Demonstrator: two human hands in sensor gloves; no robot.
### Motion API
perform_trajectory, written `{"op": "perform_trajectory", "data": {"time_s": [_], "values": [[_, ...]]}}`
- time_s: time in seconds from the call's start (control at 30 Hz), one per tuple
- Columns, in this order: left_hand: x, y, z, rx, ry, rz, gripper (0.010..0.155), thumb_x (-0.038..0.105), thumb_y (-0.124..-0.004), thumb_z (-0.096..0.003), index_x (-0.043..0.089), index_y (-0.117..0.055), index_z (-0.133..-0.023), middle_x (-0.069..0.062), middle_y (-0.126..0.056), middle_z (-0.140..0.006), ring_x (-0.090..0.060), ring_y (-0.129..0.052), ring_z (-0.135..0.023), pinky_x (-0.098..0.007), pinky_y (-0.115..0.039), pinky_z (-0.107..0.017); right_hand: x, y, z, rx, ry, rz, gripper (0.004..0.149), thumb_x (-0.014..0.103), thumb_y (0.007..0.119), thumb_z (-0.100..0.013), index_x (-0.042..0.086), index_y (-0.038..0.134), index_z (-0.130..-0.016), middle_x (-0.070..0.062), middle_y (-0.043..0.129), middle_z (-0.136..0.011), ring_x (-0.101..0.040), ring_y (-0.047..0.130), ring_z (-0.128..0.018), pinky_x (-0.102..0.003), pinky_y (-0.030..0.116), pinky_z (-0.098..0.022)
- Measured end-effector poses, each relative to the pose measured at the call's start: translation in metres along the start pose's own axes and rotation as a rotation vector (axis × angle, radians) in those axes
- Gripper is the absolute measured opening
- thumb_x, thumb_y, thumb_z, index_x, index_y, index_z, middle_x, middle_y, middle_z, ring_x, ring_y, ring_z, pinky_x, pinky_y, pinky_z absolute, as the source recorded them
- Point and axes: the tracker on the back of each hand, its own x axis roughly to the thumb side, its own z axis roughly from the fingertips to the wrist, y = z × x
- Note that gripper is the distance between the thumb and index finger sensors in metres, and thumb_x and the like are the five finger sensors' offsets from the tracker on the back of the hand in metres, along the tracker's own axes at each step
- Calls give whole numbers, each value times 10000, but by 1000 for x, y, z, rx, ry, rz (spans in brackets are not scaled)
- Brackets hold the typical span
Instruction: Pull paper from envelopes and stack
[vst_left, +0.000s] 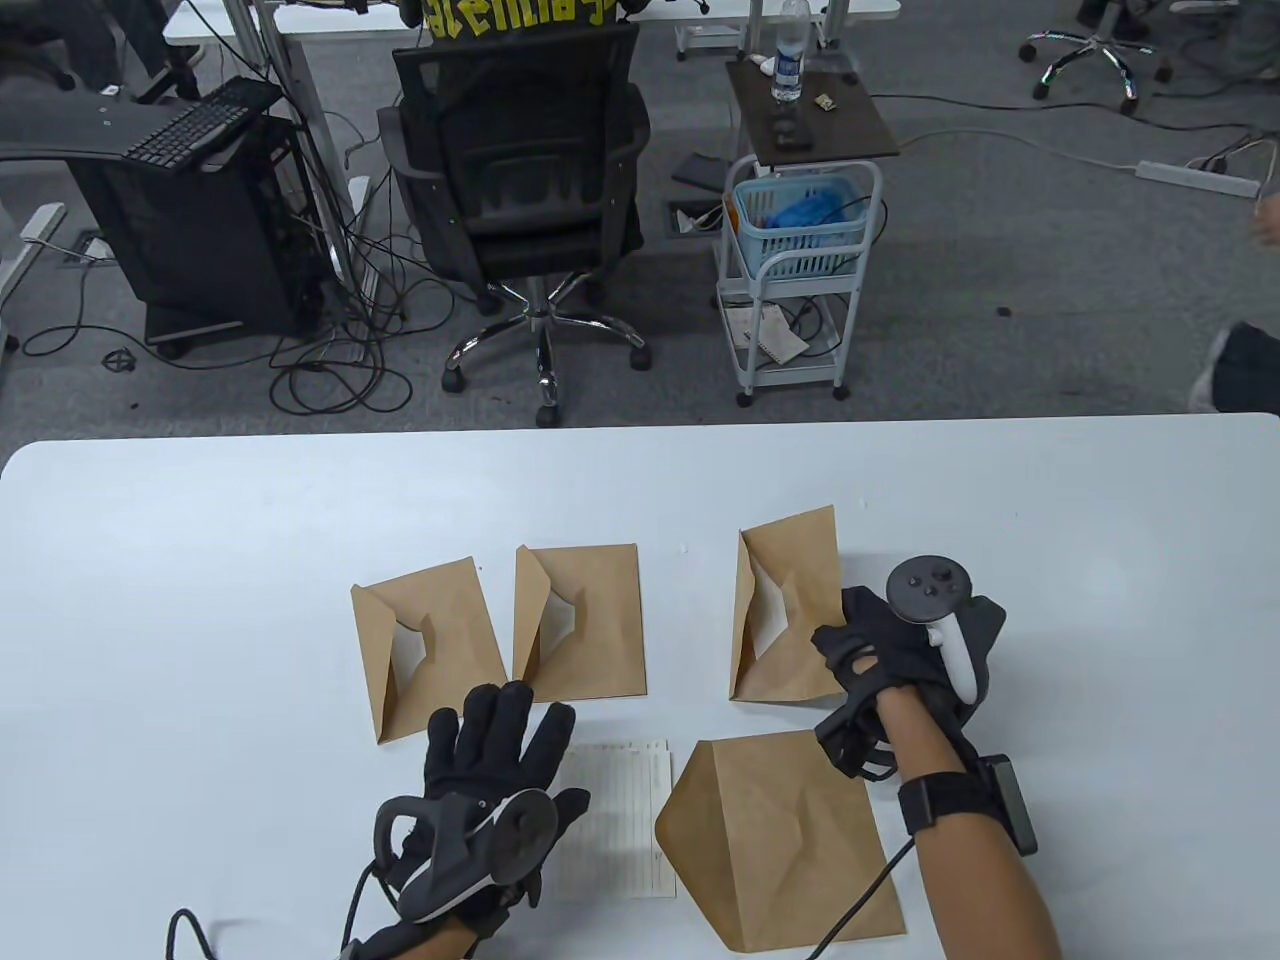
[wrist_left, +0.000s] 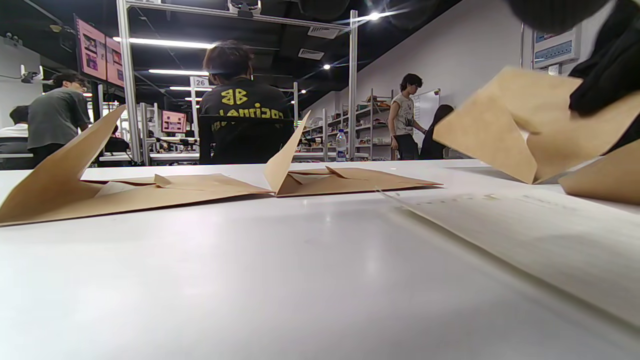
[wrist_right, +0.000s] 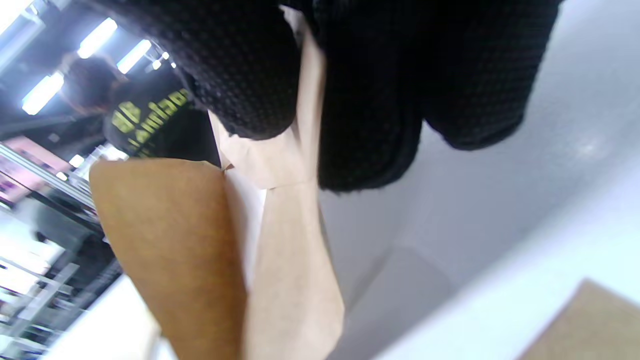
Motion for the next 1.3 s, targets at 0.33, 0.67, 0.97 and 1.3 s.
{"op": "perform_trajectory", "data": {"time_s": [0.33,0.67,0.97,1.3], "values": [[20,17,2,66,-79,-2,757,616,-672,-493,389,-345,-1137,-118,-254,-1214,-439,-251,-1144,-649,-173,-783,-8,-19,58,137,-201,-220,382,236,829,-460,149,716,-814,-173,970,-664,-150,1151,-326,-381,959,-333],[48,22,7,121,-176,25,832,626,-659,-495,362,-188,-1129,-124,-181,-1206,-437,-240,-1143,-647,-184,-786,-19,14,105,148,-385,-187,453,241,809,-473,156,663,-893,-133,969,-684,-136,1147,-340,-368,955,-347],[72,27,16,251,-277,-74,900,632,-629,-507,397,63,-1032,-128,55,-1148,-432,-144,-1134,-642,-139,-782,-6,28,124,200,-475,-131,482,231,818,-475,161,706,-938,-157,983,-681,-151,1154,-325,-379,956,-340],[55,21,11,189,-126,-191,659,605,-650,-514,360,-514,-1111,-119,-102,-1197,-439,-161,-1138,-646,-131,-777,-3,31,136,258,-563,-151,474,228,804,-479,173,727,-943,-171,986,-678,-158,1152,-325,-383,954,-341]]}}
